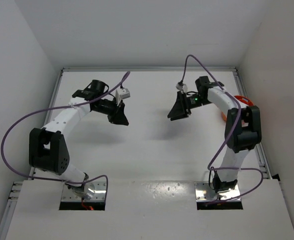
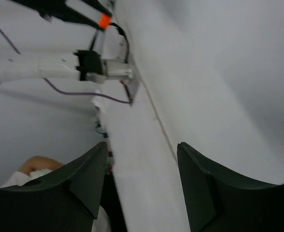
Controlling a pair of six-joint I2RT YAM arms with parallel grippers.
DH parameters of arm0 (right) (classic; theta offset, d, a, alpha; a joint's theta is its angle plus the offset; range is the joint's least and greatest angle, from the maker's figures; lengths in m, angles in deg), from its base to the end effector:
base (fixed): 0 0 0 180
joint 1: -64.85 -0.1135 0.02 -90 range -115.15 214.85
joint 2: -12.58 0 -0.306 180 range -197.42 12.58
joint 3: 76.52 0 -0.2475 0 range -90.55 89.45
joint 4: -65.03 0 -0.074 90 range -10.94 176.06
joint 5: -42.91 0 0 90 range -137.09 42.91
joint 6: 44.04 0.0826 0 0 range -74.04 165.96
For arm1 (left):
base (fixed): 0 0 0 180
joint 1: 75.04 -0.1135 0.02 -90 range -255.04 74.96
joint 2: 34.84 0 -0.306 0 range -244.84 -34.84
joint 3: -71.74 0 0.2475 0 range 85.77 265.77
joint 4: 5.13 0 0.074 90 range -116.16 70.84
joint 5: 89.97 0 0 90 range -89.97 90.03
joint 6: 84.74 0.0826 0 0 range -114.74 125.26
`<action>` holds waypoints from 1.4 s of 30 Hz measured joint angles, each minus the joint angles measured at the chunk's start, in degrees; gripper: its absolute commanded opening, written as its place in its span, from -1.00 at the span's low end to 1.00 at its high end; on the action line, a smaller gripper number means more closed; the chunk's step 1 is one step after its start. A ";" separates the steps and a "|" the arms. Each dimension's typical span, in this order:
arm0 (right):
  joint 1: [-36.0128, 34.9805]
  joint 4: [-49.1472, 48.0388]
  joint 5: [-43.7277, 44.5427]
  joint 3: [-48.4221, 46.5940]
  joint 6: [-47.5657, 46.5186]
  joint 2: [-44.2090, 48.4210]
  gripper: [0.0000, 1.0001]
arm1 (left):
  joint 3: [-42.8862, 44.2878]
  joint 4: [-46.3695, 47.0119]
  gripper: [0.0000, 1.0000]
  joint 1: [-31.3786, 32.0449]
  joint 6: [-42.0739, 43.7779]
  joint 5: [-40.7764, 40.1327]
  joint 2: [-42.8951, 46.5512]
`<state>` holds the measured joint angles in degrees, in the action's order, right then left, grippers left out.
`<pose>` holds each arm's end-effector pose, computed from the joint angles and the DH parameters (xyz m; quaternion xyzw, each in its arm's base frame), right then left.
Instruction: Sort the legos into containers by color
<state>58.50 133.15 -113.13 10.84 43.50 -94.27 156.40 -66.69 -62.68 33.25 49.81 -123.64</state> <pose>0.3524 0.1152 0.2390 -0.1006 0.8313 0.5453 0.0376 0.2921 -0.1286 0.2855 0.3890 0.8018 -0.3817 0.2451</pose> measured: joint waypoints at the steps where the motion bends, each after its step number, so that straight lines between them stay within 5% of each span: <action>1: -1.68 -3.02 -1.86 0.81 3.82 -0.07 0.20 | -0.46 0.11 -1.00 0.31 -0.24 1.97 0.83; 7: -13.00 -23.23 -8.98 5.92 27.28 -0.02 0.05 | -1.20 2.05 -1.00 4.81 -1.14 7.93 8.96; 14: -18.49 -38.77 -11.19 6.60 47.52 -2.36 -0.10 | -2.95 7.72 -1.00 11.54 -2.51 3.37 18.18; 24: -19.23 -40.87 -7.30 2.38 51.63 -2.19 -0.15 | -10.40 14.82 -1.00 14.84 -8.94 -6.75 22.97; 31: -18.62 -54.53 -0.35 7.48 63.80 5.22 -0.13 | -14.36 22.73 -1.00 15.08 -15.43 -15.34 27.23; 42: -19.89 -62.71 6.23 9.07 75.30 5.22 -0.22 | -15.85 27.69 -1.00 15.80 -19.50 -18.36 28.17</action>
<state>38.61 70.44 -106.90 19.91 118.80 -89.05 140.56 -38.99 -46.88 13.75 31.45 -95.46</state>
